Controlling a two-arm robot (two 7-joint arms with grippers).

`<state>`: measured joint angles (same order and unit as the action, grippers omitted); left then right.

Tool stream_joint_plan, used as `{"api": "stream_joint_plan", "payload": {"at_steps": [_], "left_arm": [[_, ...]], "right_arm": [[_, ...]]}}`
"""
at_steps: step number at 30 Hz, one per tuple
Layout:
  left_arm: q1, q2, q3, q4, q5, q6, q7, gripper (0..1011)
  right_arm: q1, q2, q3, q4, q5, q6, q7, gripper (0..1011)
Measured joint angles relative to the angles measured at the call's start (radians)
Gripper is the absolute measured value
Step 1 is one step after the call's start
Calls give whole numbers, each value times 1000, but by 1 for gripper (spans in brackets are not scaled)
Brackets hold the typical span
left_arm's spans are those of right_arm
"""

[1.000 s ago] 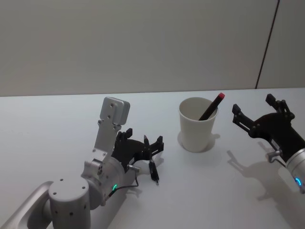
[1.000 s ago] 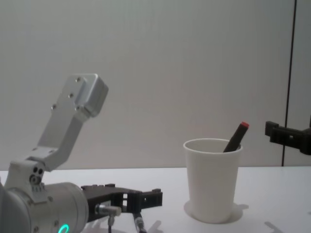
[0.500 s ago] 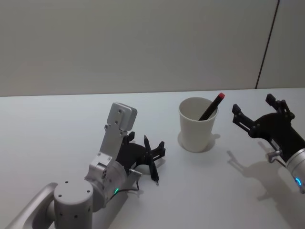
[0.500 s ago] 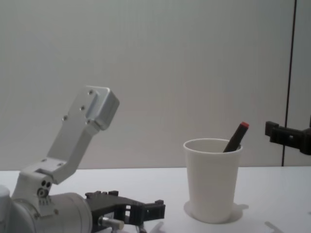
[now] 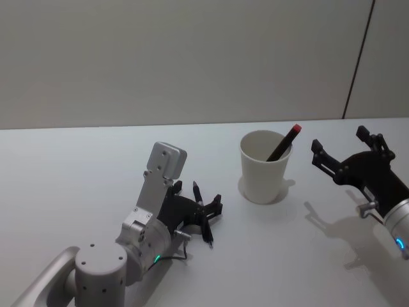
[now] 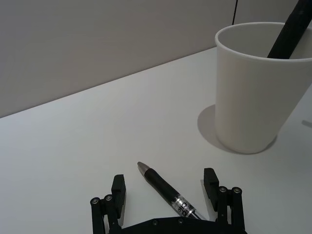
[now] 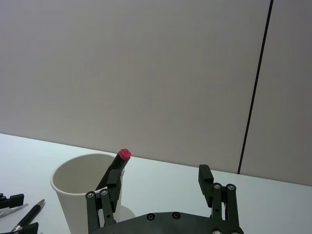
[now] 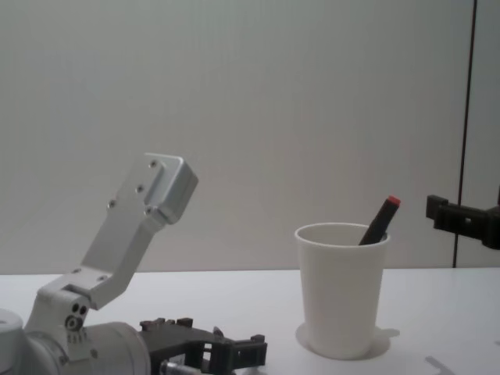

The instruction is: Place the pen into the pen holder.

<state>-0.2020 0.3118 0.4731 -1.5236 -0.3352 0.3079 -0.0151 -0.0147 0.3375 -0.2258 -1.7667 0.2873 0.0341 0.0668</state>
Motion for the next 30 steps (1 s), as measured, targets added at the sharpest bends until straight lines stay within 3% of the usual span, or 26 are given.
{"api": "stream_joint_plan", "payload": {"at_steps": [14,30], "left_arm": [[-1,-8,-6,10,-9,13,4,1001],[-3,-13,-7,20,17,18,-2,1001]], "right_arm": [[0,0,0,0,0,0,0,1001],[0,0,0,0,0,0,0,1001]]}}
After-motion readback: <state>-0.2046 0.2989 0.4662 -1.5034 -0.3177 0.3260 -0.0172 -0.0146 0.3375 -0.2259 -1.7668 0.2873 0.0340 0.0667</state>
